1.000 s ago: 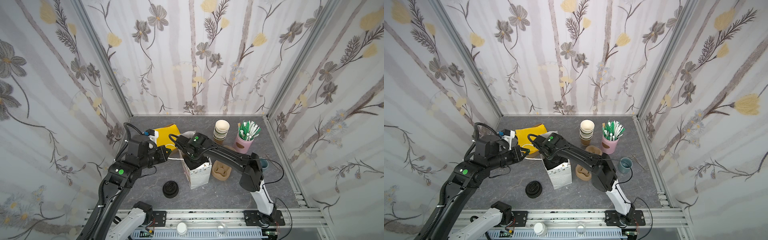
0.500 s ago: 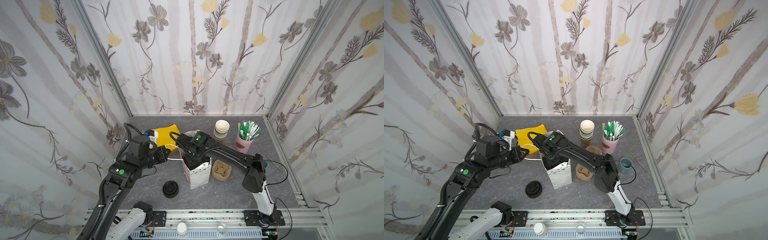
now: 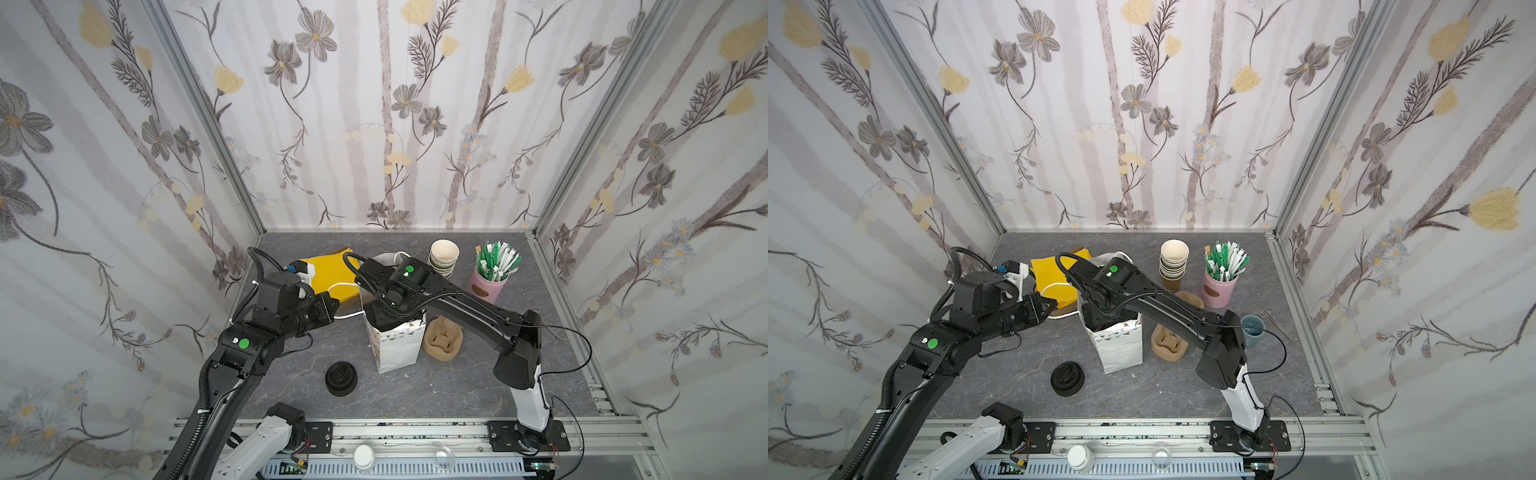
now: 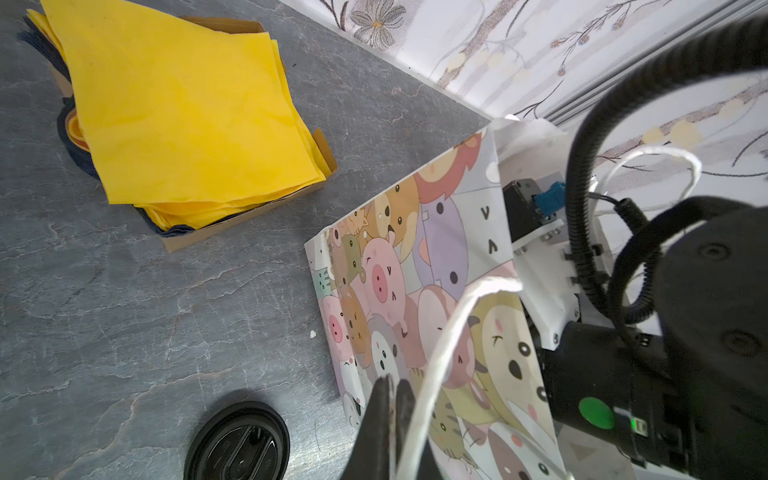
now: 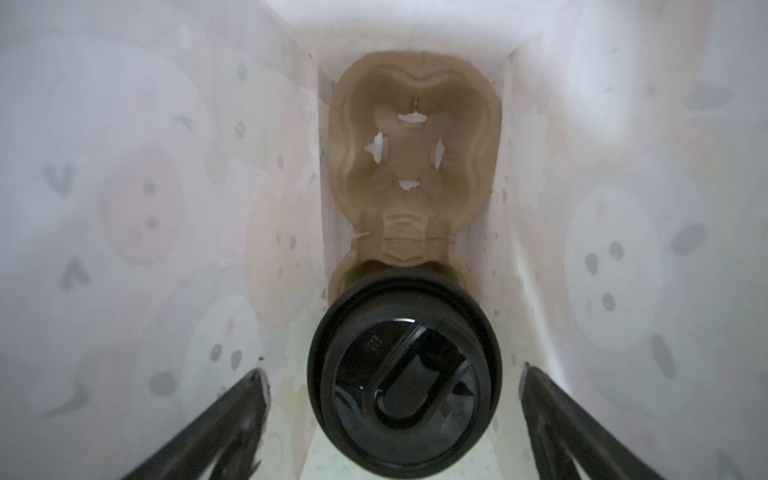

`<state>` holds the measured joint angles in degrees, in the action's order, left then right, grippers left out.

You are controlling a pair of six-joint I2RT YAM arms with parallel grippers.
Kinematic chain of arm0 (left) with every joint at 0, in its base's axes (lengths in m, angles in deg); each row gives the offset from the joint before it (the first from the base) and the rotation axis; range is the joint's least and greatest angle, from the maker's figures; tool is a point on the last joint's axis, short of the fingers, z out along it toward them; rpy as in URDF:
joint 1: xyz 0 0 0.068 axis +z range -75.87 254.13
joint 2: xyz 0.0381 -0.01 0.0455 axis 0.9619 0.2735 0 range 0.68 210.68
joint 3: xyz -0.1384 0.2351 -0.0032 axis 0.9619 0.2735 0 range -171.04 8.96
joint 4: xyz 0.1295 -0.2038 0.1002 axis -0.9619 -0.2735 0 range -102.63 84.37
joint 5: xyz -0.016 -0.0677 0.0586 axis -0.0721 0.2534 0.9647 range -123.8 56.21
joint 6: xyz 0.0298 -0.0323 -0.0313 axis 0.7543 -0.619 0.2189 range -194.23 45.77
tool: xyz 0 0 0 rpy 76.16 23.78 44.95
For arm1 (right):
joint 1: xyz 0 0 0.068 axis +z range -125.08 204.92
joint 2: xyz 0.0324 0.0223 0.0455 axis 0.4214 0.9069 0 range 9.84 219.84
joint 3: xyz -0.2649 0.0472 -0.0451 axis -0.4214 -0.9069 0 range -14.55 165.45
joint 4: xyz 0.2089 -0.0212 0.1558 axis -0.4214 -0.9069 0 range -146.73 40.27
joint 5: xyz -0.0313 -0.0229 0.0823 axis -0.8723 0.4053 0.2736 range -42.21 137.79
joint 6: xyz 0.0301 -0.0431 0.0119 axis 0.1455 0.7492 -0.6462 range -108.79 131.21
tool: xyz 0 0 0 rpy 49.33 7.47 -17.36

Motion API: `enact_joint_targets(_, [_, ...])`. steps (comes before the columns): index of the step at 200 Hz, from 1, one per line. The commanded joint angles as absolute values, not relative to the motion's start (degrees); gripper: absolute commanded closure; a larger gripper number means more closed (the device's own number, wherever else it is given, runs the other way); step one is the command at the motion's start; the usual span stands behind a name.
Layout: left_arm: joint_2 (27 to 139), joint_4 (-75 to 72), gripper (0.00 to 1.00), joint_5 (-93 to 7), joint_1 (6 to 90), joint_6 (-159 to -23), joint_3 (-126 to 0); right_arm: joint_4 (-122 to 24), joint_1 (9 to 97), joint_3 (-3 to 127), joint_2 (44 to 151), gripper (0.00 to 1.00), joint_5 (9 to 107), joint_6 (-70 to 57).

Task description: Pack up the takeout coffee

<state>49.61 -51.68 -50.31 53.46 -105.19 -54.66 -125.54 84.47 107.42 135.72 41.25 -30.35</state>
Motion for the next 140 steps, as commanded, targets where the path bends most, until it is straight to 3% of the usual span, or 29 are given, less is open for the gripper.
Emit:
enact_joint_targets(1, [49.5, -52.0, 1.0, -49.9, 53.4, -105.4, -54.3, -121.9, 84.4, 108.1, 134.9, 0.05, 39.4, -32.0])
enact_joint_targets(70, [49.1, -52.2, 1.0, -49.4, 53.4, -105.2, -54.1, -122.9, 84.3, 108.0, 135.9, 0.13, 38.4, -32.8])
enact_joint_targets(140, [48.5, -52.3, 1.0, -49.4, 53.5, -105.2, -52.7, -117.6, 84.3, 110.3, 131.6, 0.13, 37.9, -32.6])
